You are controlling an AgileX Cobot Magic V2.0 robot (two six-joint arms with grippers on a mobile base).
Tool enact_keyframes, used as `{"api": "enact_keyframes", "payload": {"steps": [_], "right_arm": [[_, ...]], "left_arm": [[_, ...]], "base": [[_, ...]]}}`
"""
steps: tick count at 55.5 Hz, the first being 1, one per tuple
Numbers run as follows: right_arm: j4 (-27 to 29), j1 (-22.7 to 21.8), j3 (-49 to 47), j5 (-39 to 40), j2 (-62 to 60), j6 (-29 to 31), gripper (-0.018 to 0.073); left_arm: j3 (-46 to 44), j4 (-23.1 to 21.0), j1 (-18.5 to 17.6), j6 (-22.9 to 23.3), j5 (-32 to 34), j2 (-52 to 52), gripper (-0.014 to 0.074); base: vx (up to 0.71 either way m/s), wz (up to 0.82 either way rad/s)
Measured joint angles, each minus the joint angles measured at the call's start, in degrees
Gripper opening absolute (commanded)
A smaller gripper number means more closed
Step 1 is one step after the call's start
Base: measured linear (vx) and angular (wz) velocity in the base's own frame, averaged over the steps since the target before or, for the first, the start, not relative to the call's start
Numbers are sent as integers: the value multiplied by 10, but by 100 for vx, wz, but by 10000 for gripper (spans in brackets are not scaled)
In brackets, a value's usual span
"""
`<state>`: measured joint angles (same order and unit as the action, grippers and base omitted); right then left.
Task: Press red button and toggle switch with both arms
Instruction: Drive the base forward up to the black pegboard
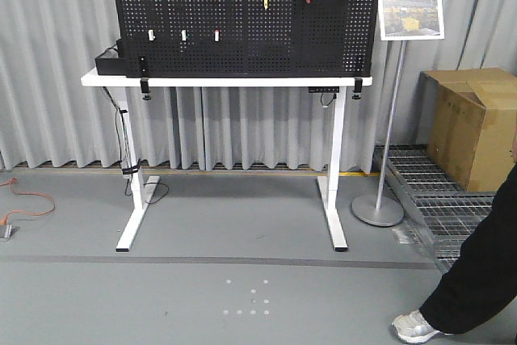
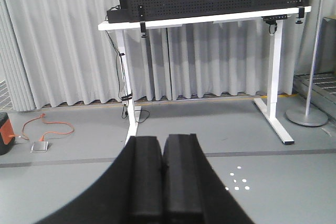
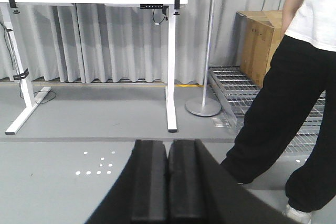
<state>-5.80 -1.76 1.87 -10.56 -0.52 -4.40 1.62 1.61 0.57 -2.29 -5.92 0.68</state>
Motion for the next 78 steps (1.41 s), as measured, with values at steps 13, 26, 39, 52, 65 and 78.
{"api": "enact_keyframes", "payload": {"steps": [13,26,39,52,65,78], "right_arm": [[0,0,0,0,0,0,0],[0,0,0,0,0,0,0],[0,0,0,0,0,0,0],[0,0,0,0,0,0,0],[0,0,0,0,0,0,0],[0,0,0,0,0,0,0]], "left_arm": [[0,0,0,0,0,0,2],[0,0,0,0,0,0,2],[0,0,0,0,0,0,2],[0,0,0,0,0,0,2],[0,0,0,0,0,0,2],[0,0,0,0,0,0,2]], "base": [[0,0],[0,0],[4,2],[13,1],[23,-17],[34,-7]]}}
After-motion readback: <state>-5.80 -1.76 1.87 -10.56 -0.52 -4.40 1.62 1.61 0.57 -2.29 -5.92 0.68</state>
